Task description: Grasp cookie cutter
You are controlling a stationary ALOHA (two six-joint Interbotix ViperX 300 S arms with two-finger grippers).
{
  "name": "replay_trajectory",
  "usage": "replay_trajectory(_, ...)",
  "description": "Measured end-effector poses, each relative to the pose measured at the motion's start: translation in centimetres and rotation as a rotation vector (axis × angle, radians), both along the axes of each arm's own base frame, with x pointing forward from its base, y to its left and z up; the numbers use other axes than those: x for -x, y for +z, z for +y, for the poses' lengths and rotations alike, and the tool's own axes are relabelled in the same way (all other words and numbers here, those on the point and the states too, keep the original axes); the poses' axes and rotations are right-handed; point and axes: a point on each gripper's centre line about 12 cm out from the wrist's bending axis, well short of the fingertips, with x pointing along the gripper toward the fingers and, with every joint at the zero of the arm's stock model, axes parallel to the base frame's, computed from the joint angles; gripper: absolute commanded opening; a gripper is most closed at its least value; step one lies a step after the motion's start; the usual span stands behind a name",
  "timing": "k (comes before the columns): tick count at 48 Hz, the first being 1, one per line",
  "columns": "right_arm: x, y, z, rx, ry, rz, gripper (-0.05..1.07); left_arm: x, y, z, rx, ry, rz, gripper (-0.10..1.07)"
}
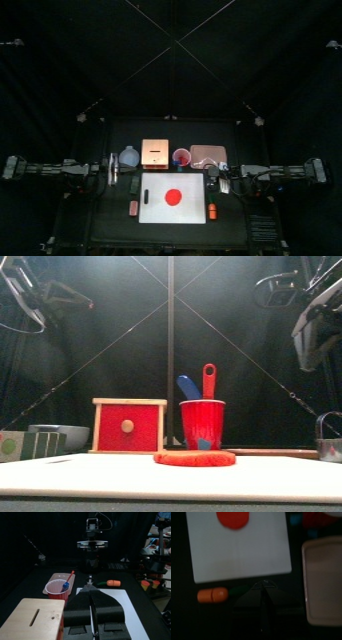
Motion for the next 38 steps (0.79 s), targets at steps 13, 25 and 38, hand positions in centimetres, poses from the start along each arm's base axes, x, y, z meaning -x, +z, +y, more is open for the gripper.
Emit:
replay_trajectory(13, 1.4, -1.3, -0.1, -0.004, -0.011, 0.117, 0.67, 0.0, 0.0, 0.1, 0.000, 0.003, 0.000, 0.00)
replay_trajectory(25, 1.3, -3.9, -0.3, 0.005, -0.010, 0.212, 0.97, 0.0, 0.0, 0.3, -0.002, 0.012, -0.001, 0.00)
replay_trajectory(38, 0.4, -5.0, -0.7, 0.056, 0.005, 0.176, 0.97, 0.0, 0.1, 0.5, 0.000, 0.026, -0.005, 0.00)
